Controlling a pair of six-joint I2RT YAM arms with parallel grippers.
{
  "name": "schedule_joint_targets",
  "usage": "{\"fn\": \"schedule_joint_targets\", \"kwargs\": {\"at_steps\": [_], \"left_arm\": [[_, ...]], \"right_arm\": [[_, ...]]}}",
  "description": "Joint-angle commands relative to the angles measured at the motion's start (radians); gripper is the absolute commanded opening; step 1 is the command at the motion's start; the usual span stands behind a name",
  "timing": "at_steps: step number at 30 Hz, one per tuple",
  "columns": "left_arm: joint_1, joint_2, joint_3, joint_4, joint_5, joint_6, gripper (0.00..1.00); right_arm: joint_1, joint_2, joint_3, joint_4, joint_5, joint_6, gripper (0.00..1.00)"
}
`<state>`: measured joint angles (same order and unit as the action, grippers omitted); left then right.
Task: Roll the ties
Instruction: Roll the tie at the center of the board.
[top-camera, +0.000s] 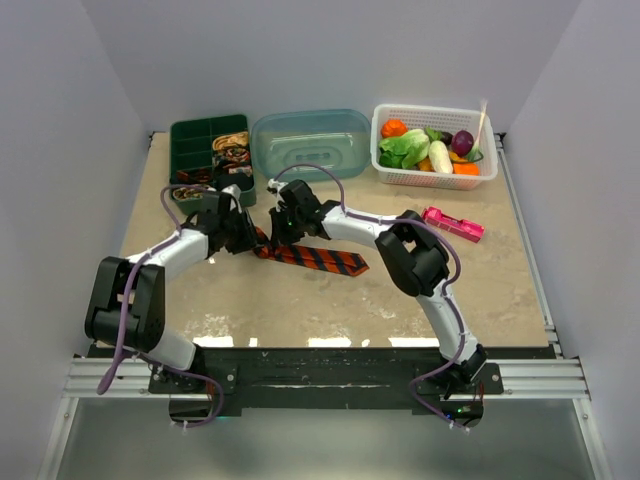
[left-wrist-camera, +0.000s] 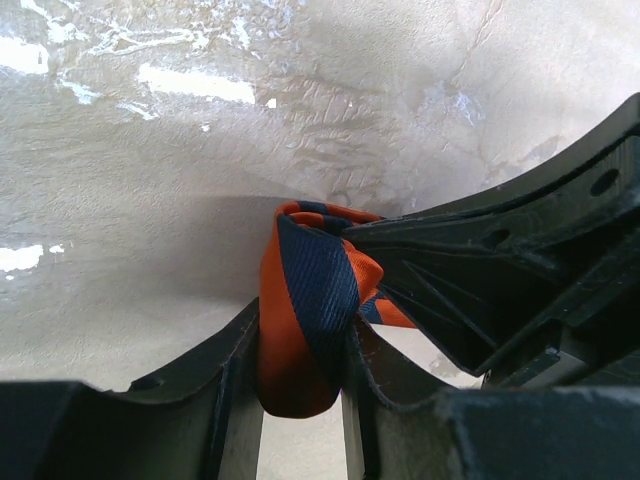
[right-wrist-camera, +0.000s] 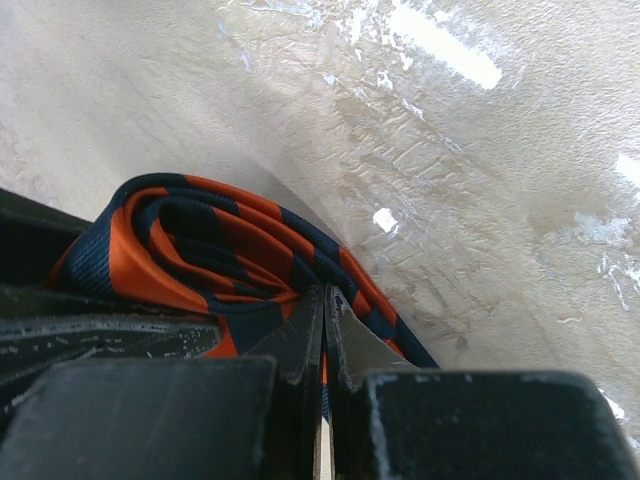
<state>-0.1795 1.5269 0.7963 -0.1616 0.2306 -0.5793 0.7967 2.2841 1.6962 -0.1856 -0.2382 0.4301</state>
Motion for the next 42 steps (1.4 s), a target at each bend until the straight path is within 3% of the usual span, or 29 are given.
{"fn": "schedule_joint_targets", "kwargs": {"at_steps": [1, 11, 20, 33, 42], "left_arm": [[-0.04, -0.05, 0.075, -0.029, -0.123, 0.048, 0.0], [-0.077, -0.108, 0.09, -0.104, -0.324, 0.116, 0.0], [-0.161, -0.091, 0.119, -0.167, -0.534, 0.134, 0.0], [-0.264, 0.036, 0.146, -0.136, -0.824, 0.142, 0.0], [-0.321, 0.139, 0.172, -0.128, -0.892, 0.168, 0.0]], "right_arm": [[0.009, -0.044, 0.014, 0.012, -0.026, 0.027, 0.0], [-0.025, -0.192, -0.076, 0.038, -0.007, 0.052, 0.0], [-0.053, -0.224, -0.153, 0.043, -0.023, 0.05, 0.0], [-0.051, -0.207, -0.188, 0.012, -0.066, 0.03, 0.0], [-0.054, -0.224, -0.224, 0.012, -0.062, 0.033, 0.0]]}}
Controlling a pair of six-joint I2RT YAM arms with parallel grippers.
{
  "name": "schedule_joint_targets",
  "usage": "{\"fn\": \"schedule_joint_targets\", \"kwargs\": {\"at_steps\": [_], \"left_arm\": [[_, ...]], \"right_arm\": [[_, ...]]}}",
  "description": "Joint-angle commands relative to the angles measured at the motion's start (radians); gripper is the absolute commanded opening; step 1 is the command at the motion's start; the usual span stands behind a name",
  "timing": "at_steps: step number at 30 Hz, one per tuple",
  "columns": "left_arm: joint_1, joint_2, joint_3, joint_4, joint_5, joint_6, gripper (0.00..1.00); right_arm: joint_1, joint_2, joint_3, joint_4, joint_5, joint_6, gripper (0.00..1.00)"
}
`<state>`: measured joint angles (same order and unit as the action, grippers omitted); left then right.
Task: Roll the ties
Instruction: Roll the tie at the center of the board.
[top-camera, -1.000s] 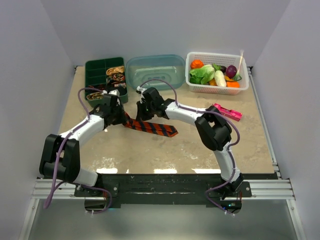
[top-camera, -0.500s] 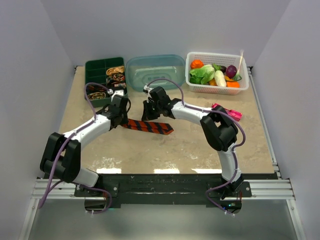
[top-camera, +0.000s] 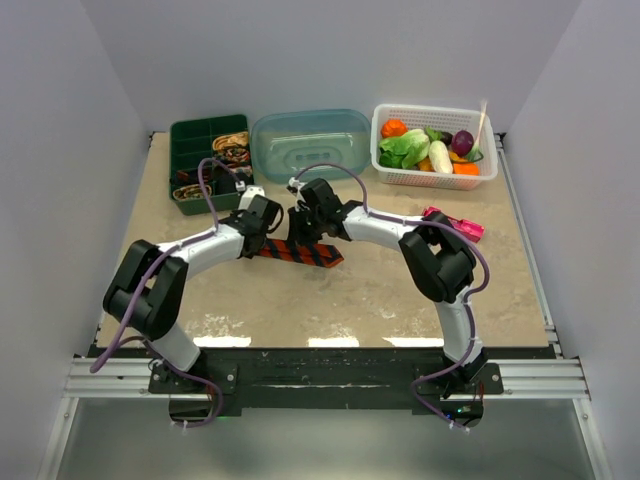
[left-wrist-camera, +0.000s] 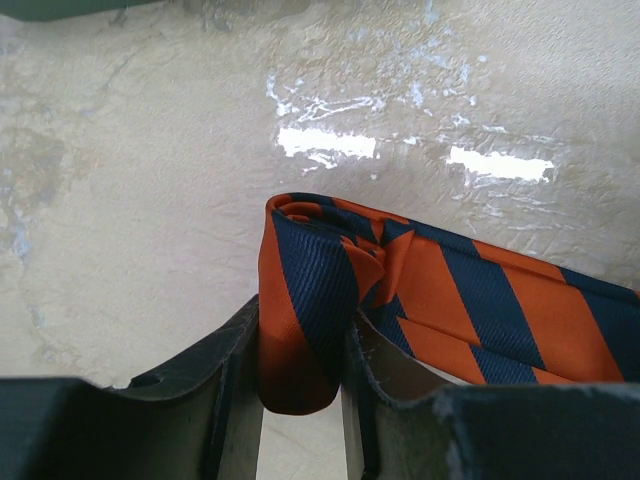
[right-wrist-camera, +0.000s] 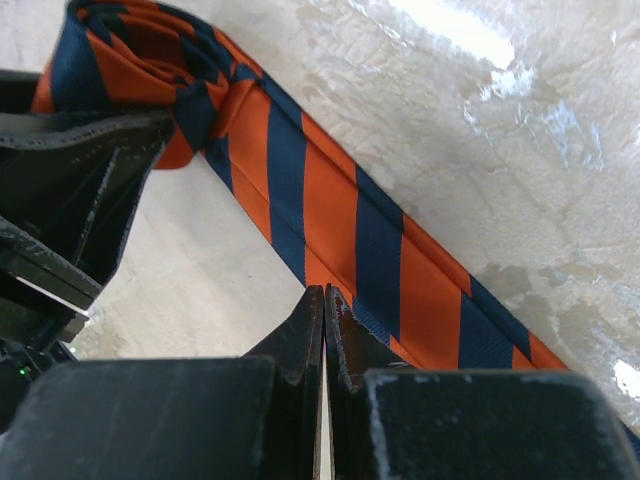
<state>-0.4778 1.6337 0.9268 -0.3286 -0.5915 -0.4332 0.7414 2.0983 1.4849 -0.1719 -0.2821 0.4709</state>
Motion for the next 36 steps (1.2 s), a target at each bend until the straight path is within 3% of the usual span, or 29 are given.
{"fn": "schedule_joint_targets", "kwargs": {"at_steps": [1, 7, 14, 20, 25, 30, 36], "left_arm": [[-0.031, 0.035, 0.043, 0.04, -0.07, 0.024, 0.0], [-0.054, 0.064, 0.049, 0.033, -0.042, 0.027, 0.01], [-0.077, 0.06, 0.081, 0.008, 0.027, 0.021, 0.13], [-0.096, 0.026, 0.089, 0.0, 0.071, 0.001, 0.45], [-0.099, 0.014, 0.087, -0.007, 0.075, -0.012, 0.45], [-0.101, 0.034, 0.101, -0.032, 0.023, -0.016, 0.37], [-0.102, 0.032, 0.132, -0.063, -0.005, -0.002, 0.46]], "right_arm": [[0.001, -0.04, -0.014, -0.001, -0.019, -0.009, 0.0], [-0.004, -0.04, -0.025, 0.002, -0.02, -0.005, 0.0], [-0.004, -0.027, -0.028, 0.005, -0.025, -0.005, 0.0], [-0.005, -0.021, -0.034, 0.014, -0.034, 0.002, 0.0], [-0.005, -0.009, -0.032, 0.014, -0.043, 0.002, 0.0], [-0.007, -0.014, -0.032, 0.011, -0.045, 0.002, 0.0], [-0.01, -0.014, -0.031, 0.009, -0.049, 0.002, 0.0]]}}
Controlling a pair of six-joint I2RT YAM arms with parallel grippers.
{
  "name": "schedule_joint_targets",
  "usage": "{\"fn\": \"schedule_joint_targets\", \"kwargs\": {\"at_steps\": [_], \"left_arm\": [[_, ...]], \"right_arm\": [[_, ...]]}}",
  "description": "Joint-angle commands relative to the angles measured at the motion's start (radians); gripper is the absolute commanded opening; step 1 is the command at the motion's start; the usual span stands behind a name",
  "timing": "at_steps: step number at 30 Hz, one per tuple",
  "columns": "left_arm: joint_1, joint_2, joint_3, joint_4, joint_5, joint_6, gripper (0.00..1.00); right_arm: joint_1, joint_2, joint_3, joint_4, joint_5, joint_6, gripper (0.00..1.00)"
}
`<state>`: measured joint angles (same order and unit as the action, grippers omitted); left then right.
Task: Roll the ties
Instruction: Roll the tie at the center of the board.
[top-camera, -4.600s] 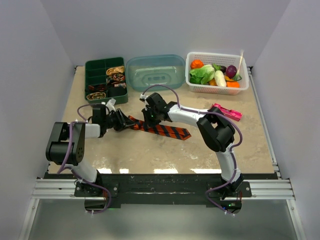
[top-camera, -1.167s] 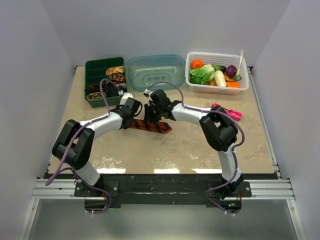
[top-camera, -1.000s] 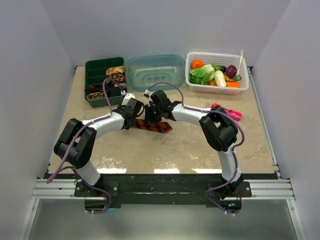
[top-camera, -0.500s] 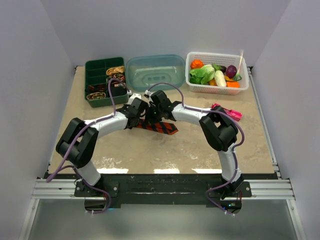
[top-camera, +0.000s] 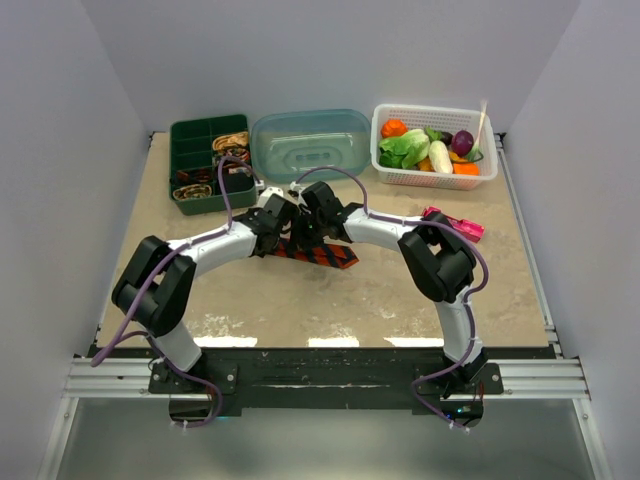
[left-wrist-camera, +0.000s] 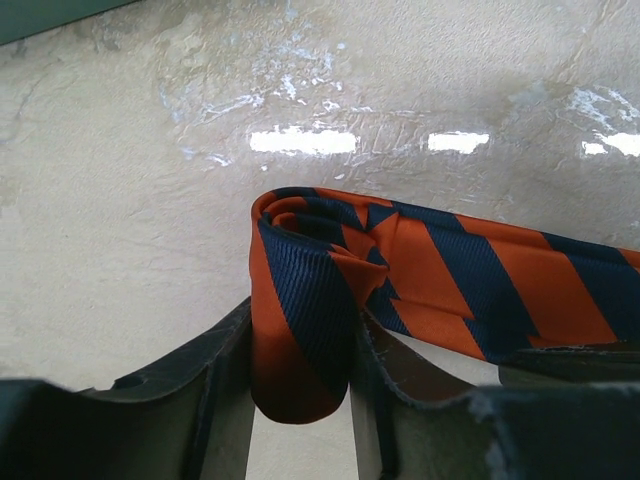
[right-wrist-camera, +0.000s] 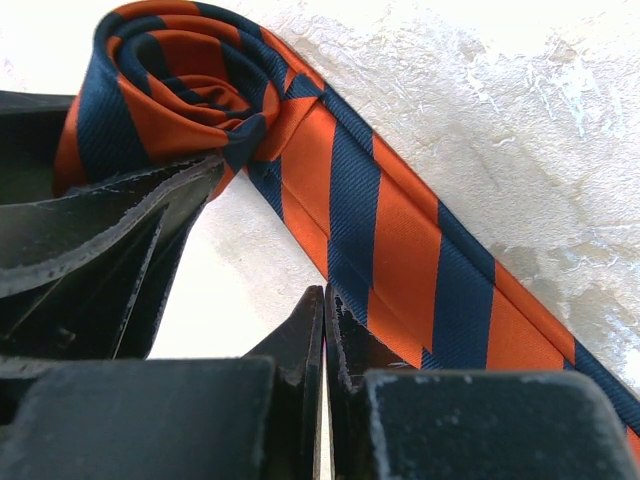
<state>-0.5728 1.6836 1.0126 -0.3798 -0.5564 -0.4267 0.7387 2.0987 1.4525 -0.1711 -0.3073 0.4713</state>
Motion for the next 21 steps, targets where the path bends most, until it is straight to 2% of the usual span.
{"fn": "schedule_joint_targets", "kwargs": {"at_steps": [1, 3, 16, 21], "left_arm": [[-0.007, -0.025, 0.046, -0.004, -0.031, -0.006, 0.49], [-0.007, -0.044, 0.052, 0.005, -0.005, -0.006, 0.52], [-0.006, -0.044, 0.081, 0.025, 0.085, -0.015, 0.53], [-0.006, -0.025, 0.092, 0.013, 0.082, -0.009, 0.55]], "right_arm": [[-0.007, -0.011, 0.003, 0.005, -0.023, 0.001, 0.0], [-0.007, -0.006, 0.002, 0.005, -0.024, 0.001, 0.0], [-0.013, -0.028, -0.011, 0.004, -0.041, 0.004, 0.0], [-0.016, -0.026, -0.015, 0.004, -0.053, 0.004, 0.0]]}}
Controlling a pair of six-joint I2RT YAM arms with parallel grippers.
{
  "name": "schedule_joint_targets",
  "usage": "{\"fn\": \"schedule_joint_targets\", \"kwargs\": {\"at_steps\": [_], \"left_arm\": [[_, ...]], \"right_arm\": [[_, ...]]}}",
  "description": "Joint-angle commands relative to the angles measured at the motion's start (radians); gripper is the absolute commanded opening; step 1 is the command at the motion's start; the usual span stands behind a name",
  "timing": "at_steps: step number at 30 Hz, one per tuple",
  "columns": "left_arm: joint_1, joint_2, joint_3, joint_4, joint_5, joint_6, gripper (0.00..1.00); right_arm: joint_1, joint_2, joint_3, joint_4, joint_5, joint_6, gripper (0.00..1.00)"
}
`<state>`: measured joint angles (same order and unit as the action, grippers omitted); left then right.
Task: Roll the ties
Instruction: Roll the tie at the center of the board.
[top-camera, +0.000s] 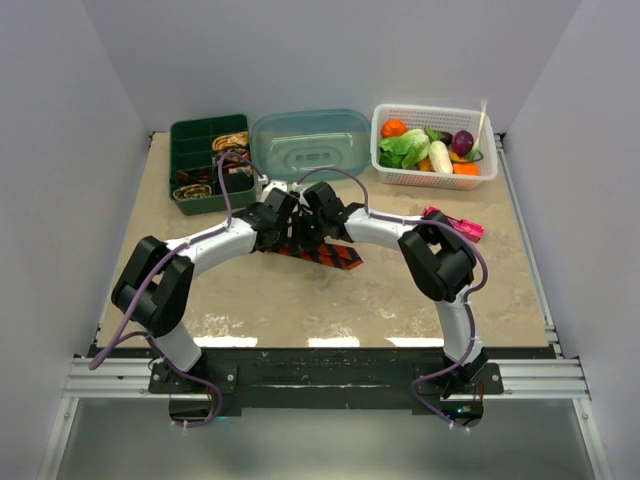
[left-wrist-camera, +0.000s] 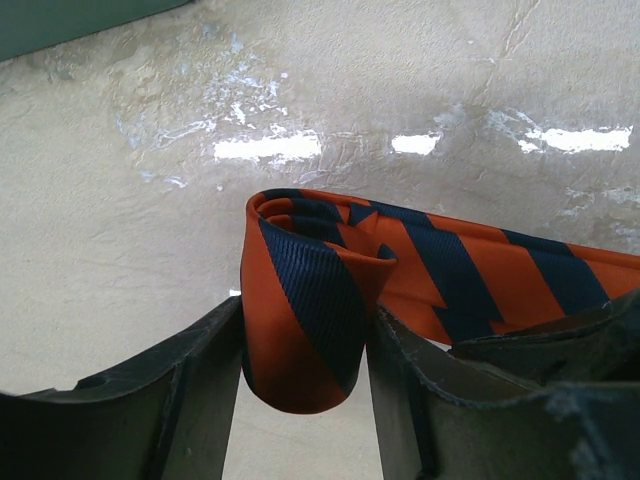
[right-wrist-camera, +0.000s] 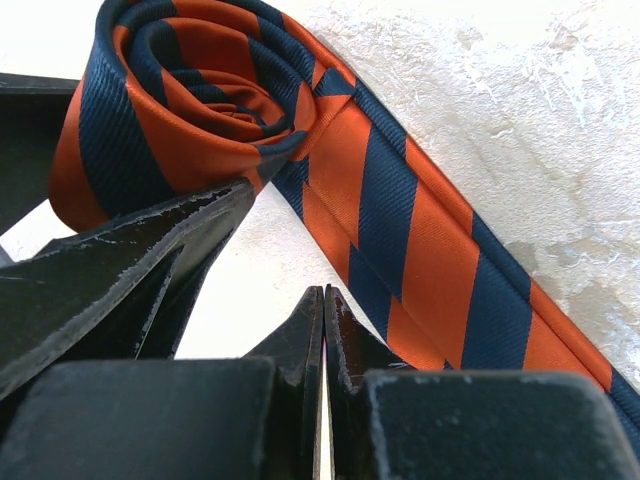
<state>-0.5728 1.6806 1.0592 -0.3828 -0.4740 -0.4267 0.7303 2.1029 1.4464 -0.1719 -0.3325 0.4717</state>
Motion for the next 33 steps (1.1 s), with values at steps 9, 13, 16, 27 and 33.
{"fn": "schedule_joint_targets", "kwargs": {"at_steps": [9, 13, 16, 27, 33], "left_arm": [[-0.006, 0.025, 0.074, -0.034, -0.13, 0.008, 0.43], [-0.006, 0.05, 0.088, -0.047, -0.169, 0.016, 0.32], [-0.006, 0.059, 0.094, -0.059, -0.193, 0.014, 0.31], [-0.027, 0.156, 0.13, -0.074, -0.307, 0.037, 0.14], [-0.042, 0.194, 0.128, -0.077, -0.342, 0.034, 0.11]], "right_arm": [[-0.009, -0.046, -0.027, 0.008, -0.033, 0.008, 0.0], [-0.012, -0.043, -0.029, 0.006, -0.031, 0.007, 0.0], [-0.011, -0.041, -0.032, 0.011, -0.022, 0.007, 0.0], [-0.029, -0.101, -0.07, 0.017, -0.043, 0.018, 0.0], [-0.077, -0.196, -0.165, 0.022, -0.049, 0.021, 0.0]]}}
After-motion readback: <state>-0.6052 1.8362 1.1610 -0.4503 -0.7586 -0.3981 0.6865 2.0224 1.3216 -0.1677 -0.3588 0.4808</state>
